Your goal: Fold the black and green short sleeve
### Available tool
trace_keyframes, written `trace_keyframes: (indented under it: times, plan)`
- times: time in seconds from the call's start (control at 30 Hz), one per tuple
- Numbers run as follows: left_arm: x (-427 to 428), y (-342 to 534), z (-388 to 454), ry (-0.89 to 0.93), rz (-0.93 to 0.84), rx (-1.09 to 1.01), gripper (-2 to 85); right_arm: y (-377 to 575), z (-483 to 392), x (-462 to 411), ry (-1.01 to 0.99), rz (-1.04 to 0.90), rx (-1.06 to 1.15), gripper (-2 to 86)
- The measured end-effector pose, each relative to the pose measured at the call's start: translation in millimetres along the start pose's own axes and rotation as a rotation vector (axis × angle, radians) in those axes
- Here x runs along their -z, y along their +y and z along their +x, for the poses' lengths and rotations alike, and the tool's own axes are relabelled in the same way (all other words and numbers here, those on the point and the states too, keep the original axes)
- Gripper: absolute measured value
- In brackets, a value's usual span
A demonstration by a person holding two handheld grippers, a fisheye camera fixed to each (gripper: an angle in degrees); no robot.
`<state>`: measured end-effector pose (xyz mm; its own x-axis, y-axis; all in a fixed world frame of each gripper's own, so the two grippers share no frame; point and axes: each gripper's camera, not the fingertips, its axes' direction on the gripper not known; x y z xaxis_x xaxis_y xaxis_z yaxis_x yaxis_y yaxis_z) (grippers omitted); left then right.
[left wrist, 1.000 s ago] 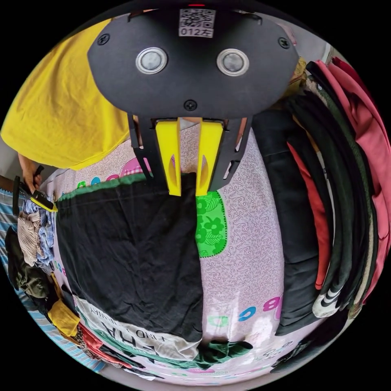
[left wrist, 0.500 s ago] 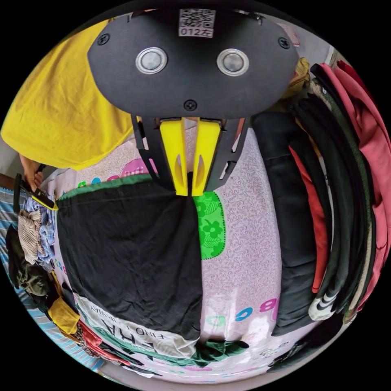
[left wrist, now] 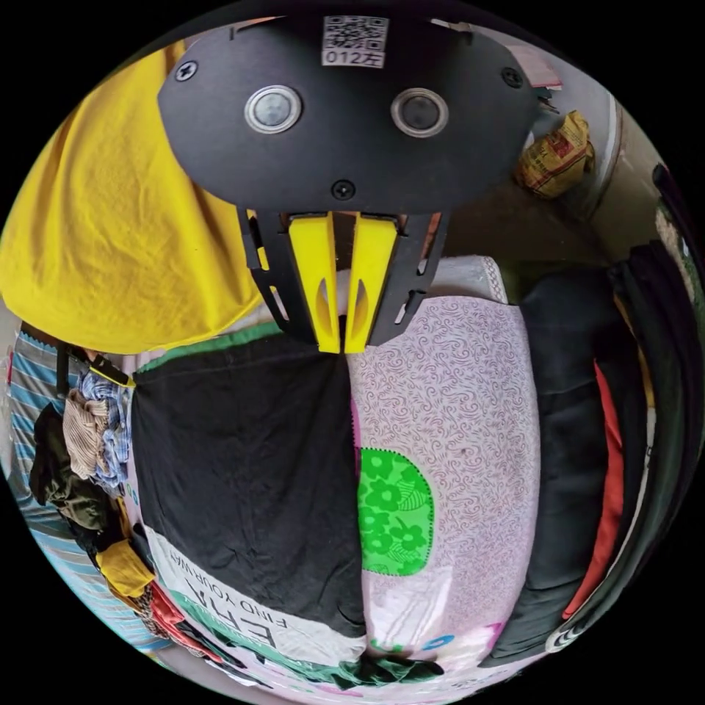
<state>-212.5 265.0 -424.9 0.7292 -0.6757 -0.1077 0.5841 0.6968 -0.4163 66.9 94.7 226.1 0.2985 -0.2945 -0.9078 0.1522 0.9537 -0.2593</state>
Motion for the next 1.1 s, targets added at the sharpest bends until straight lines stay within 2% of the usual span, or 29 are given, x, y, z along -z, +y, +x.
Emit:
trace_keyframes:
  times: [0.17, 0.3, 0.4, 0.5, 0.6, 0.67, 0.7, 0.77, 0.83, 0.93, 1.03, 1.1]
  plan:
    - [23, 2, -13, 0.096, 0.016, 0.052, 0.3, 0, -5, -16, 0.044, -0.010, 0.065, 1.4]
    - [75, 2, -9, 0.020, 0.164, 0.065, 0.3, 0, 5, -9, 0.010, -0.006, 0.028, 2.5]
    - [123, -18, -5, -0.076, 0.288, 0.072, 0.3, -6, 7, 11, 0.075, 0.076, 0.007, 2.5]
    - [155, -60, -5, -0.032, 0.344, 0.077, 0.3, -33, -16, 26, 0.083, 0.180, 0.078, 1.8]
    - [168, -116, 21, 0.042, 0.315, -0.037, 0.2, -82, -65, 15, 0.035, 0.218, 0.209, 1.5]
    - [157, -158, 62, 0.050, 0.216, -0.184, 0.3, -124, -111, -8, 0.028, 0.207, 0.314, 1.1]
    - [152, -166, 73, 0.037, 0.183, -0.225, 0.3, -133, -123, -15, 0.038, 0.205, 0.341, 0.9]
    - [131, -189, 111, -0.126, 0.071, -0.333, 0.4, -167, -156, -48, 0.111, 0.158, 0.423, 0.3]
    - [121, -198, 122, -0.222, 0.024, -0.334, 0.4, -185, -166, -72, 0.171, 0.106, 0.458, 0.2]
    - [115, -204, 119, -0.233, -0.050, -0.285, 0.4, -203, -156, -102, 0.207, 0.001, 0.454, 0.0]
    - [127, -204, 110, -0.164, -0.042, -0.256, 0.4, -211, -134, -112, 0.112, 0.009, 0.431, 0.0]
    - [144, -209, 103, -0.197, -0.012, -0.216, 0.5, -218, -121, -120, 0.047, 0.011, 0.403, 0.0]
